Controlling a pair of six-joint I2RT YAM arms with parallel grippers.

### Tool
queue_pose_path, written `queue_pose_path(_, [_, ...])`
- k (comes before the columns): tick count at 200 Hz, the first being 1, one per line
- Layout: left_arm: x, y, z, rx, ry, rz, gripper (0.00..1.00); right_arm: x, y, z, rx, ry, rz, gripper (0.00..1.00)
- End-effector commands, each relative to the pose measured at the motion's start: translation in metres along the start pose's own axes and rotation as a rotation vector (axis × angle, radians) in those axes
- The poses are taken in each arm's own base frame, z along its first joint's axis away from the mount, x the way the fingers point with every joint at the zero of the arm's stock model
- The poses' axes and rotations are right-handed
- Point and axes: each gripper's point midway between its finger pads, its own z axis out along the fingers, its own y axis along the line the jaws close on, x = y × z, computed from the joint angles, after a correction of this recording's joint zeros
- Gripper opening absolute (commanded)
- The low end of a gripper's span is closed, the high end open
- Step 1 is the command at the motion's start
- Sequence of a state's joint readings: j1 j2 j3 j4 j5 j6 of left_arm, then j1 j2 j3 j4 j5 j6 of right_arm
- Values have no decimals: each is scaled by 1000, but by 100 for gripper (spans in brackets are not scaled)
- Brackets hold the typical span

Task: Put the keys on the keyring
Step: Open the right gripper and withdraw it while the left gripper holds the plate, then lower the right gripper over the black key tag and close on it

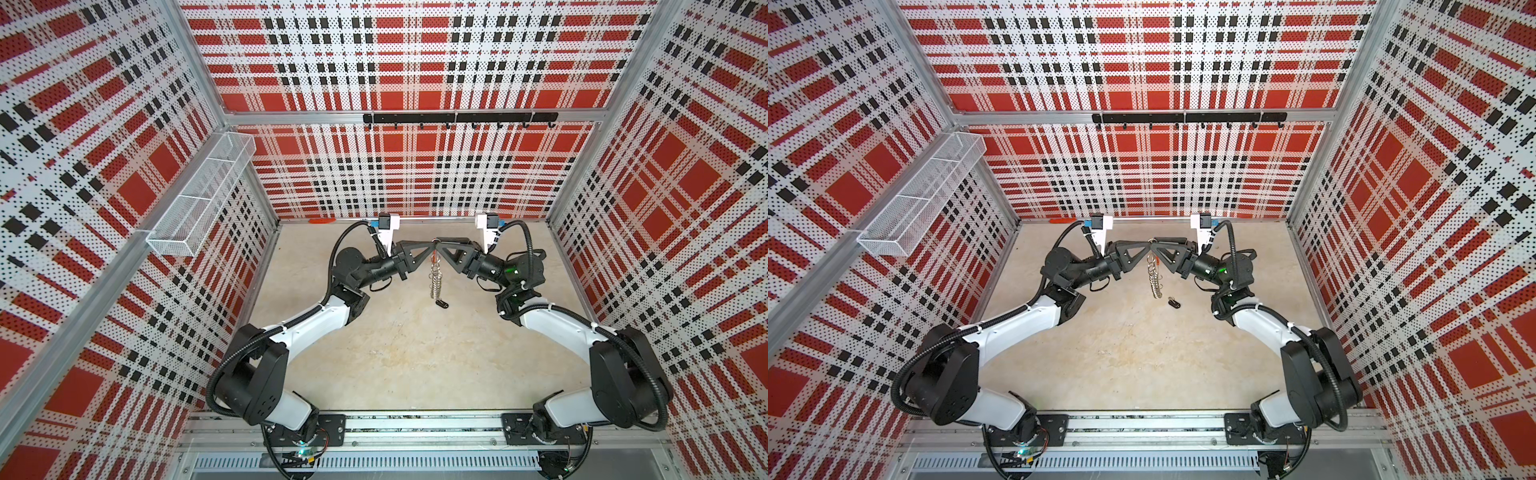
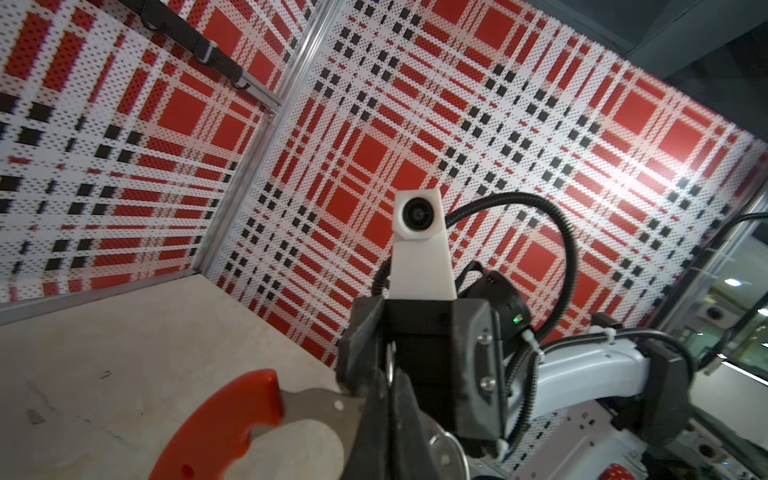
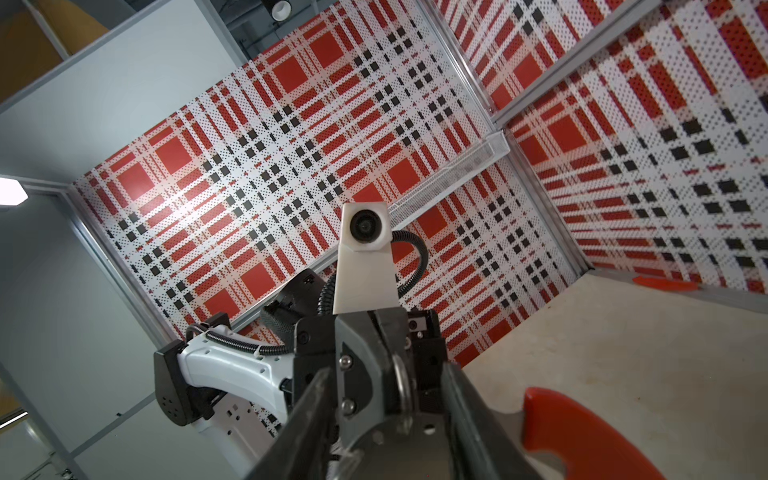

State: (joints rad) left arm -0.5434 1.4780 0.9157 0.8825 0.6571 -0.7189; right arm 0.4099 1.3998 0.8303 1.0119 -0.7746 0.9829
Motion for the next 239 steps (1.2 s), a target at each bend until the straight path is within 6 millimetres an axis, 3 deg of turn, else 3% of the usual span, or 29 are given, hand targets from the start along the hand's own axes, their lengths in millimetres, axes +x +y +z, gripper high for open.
queue_pose_path(1, [12, 25, -16, -162, 10, 82, 0, 13, -40, -27, 329, 71, -83, 60])
queue_pose_path(14, [23, 34, -25, -207, 13, 81, 0, 19, -78, -60, 644, 110, -160, 62])
queue_pose_path(31, [38, 47, -34, -272, 19, 76, 0, 28, -109, -111, 945, 112, -174, 63])
queue_pose_path(50, [55, 58, -43, -329, 31, 66, 0, 50, -126, -149, 1102, 156, -170, 60])
queue_pose_path(63, [67, 66, -51, -384, 32, 65, 0, 74, -136, -162, 1142, 219, -128, 57])
queue_pose_path(87, [85, 73, -64, -443, 48, 113, 0, 120, -147, -164, 1109, 373, -69, 54])
queue_pose_path(136, [92, 86, -109, -581, 6, 182, 0, 175, -169, -159, 1080, 524, -6, 52])
queue_pose_path(159, [89, 87, -126, -612, -58, 208, 0, 191, -179, -148, 1060, 545, 43, 52])
queue_pose_path(180, [82, 82, -126, -611, -69, 223, 0, 198, -191, -137, 1051, 549, 100, 54])
queue_pose_path(213, [92, 81, -138, -675, -56, 312, 0, 202, -214, -113, 1020, 547, 150, 57])
queue_pose_path(239, [93, 81, -150, -708, -76, 324, 0, 222, -225, -108, 991, 582, 200, 58])
